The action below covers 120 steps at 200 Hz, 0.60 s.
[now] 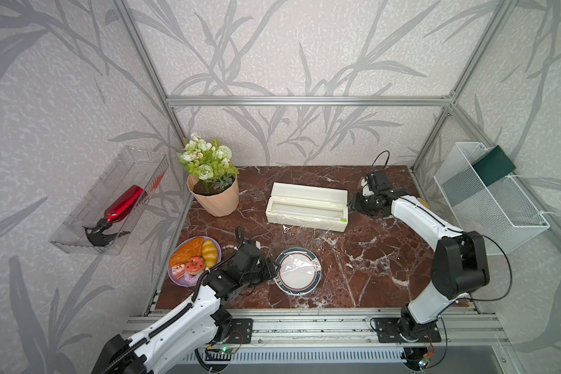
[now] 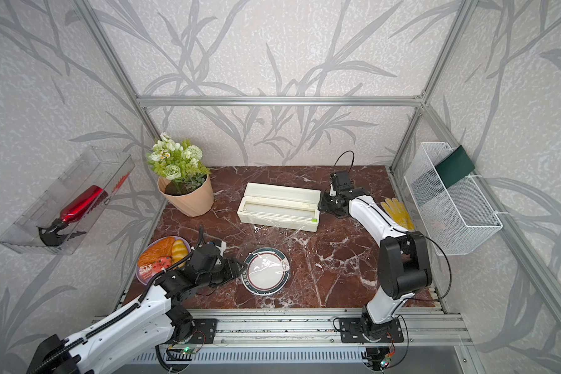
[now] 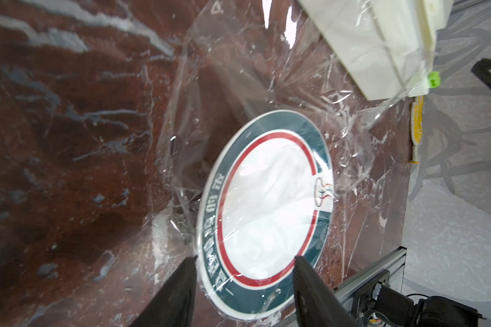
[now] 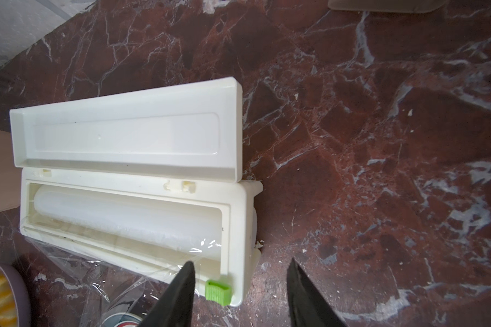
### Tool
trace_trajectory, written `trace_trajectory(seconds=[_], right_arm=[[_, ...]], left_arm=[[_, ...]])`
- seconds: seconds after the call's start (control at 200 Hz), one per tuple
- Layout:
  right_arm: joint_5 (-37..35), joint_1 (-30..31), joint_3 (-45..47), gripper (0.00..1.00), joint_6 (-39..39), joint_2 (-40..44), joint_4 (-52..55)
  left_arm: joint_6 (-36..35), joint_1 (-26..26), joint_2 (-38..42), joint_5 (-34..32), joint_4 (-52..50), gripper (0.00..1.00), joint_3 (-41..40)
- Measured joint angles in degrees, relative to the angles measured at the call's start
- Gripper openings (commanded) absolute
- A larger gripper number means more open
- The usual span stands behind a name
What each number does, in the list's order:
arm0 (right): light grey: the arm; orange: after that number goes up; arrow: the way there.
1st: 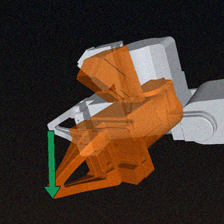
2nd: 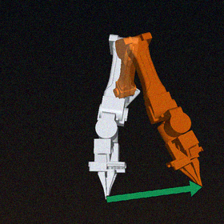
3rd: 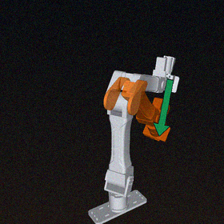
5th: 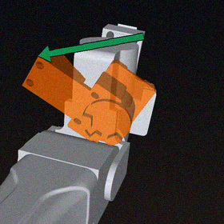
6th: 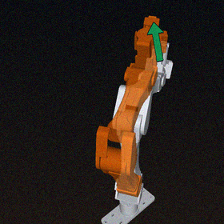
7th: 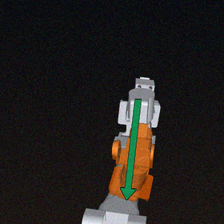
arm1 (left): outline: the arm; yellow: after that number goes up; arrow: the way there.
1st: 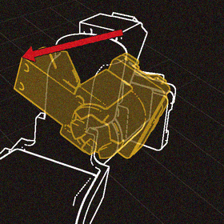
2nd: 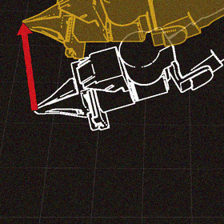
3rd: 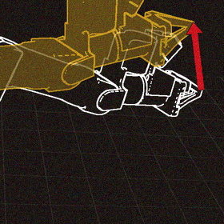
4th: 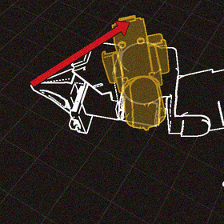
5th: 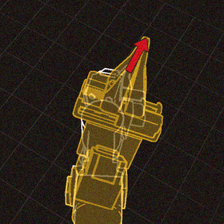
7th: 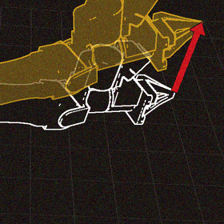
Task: Wrap the plate with plastic wrap
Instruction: Place the plate at the center of the board, then move the plastic wrap cutting box to the center of the board.
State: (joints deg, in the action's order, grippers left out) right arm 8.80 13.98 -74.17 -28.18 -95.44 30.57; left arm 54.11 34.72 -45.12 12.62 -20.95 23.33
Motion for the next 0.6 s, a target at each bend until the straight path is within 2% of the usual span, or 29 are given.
trace_trajectory(seconds=[0.15, 0.345, 0.435, 0.6], right_arm=[[0.7, 0.0, 0.0, 0.50, 0.3, 0.2, 0.7], [1.9, 0.0, 0.5, 0.48, 0.9, 1.2, 1.5], [1.9, 0.3, 0.6, 0.45, 1.7, 1.9, 2.6], [1.5, 1.1, 0.6, 0.40, 3.3, 3.3, 4.8]], left_arm=[[-5.7, 0.0, -2.7, -0.7, -7.6, 0.53, 10.8], [-15.3, -1.0, -16.6, -4.2, -13.8, 0.54, 30.7], [-18.4, -5.9, -23.0, -4.1, -14.2, 0.54, 38.1], [-21.1, -14.3, -34.3, -5.0, -14.2, 0.56, 46.1]])
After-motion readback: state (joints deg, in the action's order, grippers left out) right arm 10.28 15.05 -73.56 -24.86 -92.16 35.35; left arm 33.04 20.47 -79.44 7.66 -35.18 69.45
